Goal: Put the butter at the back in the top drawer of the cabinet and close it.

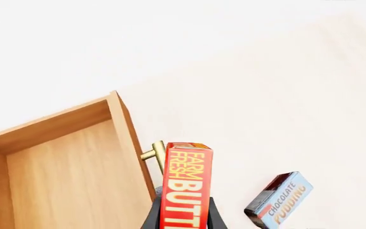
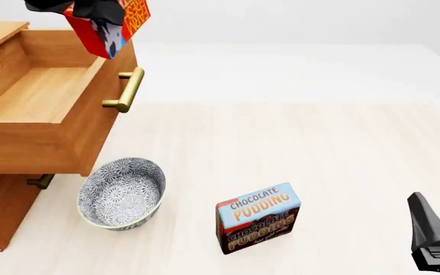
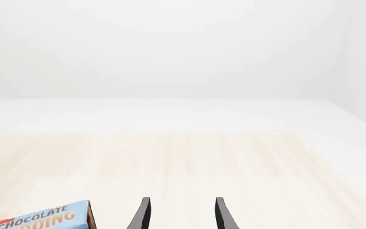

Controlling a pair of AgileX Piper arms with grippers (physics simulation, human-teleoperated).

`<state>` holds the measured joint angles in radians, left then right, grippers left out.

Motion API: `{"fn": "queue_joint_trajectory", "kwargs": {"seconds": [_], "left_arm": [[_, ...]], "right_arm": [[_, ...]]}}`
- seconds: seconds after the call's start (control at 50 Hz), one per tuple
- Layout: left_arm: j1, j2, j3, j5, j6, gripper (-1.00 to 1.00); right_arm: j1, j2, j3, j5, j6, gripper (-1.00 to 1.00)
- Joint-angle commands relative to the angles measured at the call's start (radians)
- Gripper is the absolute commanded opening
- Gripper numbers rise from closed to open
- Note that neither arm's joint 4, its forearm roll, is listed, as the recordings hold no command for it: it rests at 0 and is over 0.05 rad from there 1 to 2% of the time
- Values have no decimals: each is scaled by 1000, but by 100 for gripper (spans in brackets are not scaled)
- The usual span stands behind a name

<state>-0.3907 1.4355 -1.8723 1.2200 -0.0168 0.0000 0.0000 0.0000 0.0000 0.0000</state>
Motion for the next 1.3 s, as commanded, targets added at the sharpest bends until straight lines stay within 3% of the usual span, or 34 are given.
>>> {"fn": "queue_joint_trajectory", "kwargs": {"seconds": [0.02,0.78,1.3], "left_arm": [[40,-61,44,0,31,-100],[212,-205,181,0,61,-100],[255,-220,220,0,43,-100]], "right_arm": [[0,0,0,0,0,100],[0,0,0,0,0,100],[0,0,0,0,0,100]]}}
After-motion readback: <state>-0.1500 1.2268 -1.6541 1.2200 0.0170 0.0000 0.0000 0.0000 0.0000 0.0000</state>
